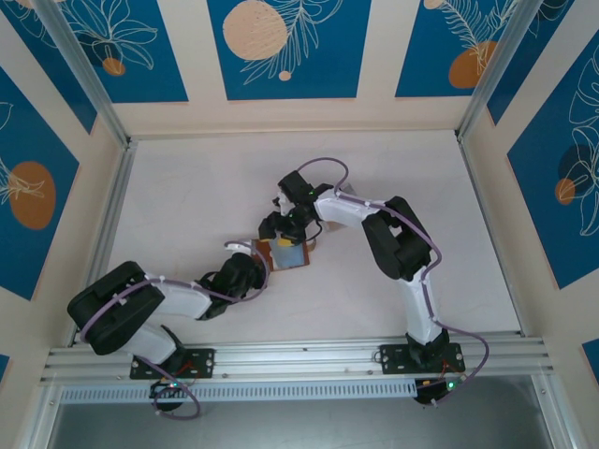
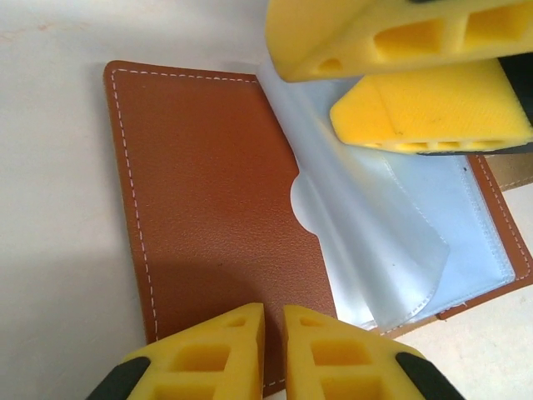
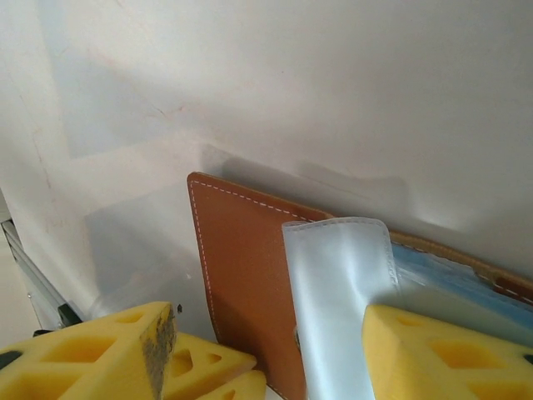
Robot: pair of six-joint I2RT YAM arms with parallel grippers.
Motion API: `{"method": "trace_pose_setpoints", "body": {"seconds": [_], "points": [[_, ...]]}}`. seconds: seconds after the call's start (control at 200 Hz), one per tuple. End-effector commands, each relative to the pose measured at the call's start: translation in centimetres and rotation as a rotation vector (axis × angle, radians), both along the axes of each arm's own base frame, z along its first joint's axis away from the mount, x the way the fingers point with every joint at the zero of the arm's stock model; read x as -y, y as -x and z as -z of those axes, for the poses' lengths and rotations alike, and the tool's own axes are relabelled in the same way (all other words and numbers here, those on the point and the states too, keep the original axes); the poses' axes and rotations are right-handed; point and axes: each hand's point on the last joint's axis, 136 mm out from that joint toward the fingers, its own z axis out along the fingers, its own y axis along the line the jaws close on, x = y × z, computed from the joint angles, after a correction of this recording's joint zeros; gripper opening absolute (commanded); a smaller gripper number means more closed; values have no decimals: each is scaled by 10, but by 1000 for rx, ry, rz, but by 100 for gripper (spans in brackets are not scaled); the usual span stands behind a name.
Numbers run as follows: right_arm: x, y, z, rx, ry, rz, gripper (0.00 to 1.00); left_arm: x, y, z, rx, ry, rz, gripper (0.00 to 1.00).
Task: Put the credit cards into the card holder
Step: Flip over the card slot in the card holder.
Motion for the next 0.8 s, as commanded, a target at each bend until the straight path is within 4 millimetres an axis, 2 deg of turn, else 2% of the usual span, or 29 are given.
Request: {"method": "trace_pose_setpoints", "body": {"seconds": [0.0, 0.21, 0.375, 0.52, 0.795], "points": [[-11, 12, 7, -60, -22, -7, 62, -13, 31, 41, -143, -130, 64, 14], [-24, 24, 0, -94, -71, -18, 63, -6, 29, 49, -157, -122, 81, 13], [-28, 28, 11, -116, -55, -17, 62, -3, 30, 49, -153, -116, 94, 17], [-26, 24, 21, -115, -25, -4, 62, -6, 33, 46, -142, -116, 95, 29], [-22, 18, 23, -123, 7, 14, 62, -5, 35, 31, -96, -166, 132, 49]]}}
